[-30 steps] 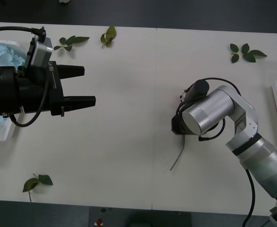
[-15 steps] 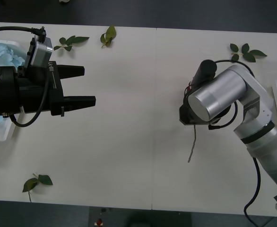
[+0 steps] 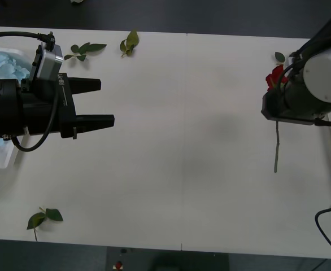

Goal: Put the red flowers into the right box and the blue flowers into the left box

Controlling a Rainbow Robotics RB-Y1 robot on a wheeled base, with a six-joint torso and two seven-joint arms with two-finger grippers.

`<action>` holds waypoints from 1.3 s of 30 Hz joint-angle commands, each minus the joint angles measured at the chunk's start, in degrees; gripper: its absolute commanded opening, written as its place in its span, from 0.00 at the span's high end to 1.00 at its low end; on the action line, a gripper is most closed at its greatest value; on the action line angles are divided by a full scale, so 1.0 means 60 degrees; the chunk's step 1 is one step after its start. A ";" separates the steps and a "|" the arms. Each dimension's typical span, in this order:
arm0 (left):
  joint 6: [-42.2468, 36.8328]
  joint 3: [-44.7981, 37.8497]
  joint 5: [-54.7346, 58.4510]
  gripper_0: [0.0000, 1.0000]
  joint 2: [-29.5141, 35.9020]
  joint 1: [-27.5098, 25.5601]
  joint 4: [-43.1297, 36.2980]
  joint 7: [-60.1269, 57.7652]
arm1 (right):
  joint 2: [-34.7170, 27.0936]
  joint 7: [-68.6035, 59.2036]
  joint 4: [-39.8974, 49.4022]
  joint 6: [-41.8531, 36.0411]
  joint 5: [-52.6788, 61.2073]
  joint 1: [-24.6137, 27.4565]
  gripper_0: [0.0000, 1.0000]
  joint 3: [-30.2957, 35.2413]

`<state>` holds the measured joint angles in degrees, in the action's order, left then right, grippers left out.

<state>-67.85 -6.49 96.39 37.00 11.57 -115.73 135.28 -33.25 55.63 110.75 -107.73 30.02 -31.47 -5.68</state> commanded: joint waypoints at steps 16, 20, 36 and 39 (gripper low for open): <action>0.0073 -0.0135 0.0107 0.00 0.0190 0.0064 -0.0165 0.0569 | -0.1241 0.4967 0.0439 -0.0378 0.0959 0.1714 1.00 0.6425; 0.0073 -0.0135 0.0107 0.00 0.0190 0.0064 -0.0165 0.0569 | -0.1373 0.5729 0.0439 -0.0378 0.0768 0.2212 1.00 0.7098; 0.0073 -0.0135 0.0107 0.00 0.0190 0.0064 -0.0165 0.0569 | -0.1373 0.8571 -0.1056 0.1300 0.0651 0.2959 1.00 0.8680; 0.0073 -0.0135 0.0107 0.00 0.0190 0.0064 -0.0165 0.0569 | -0.1388 0.8966 -0.1568 0.1842 0.0592 0.2959 1.00 0.8680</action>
<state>-67.85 -6.49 96.39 37.00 11.57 -115.73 135.28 -40.46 106.49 102.34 -98.33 34.28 -12.91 46.39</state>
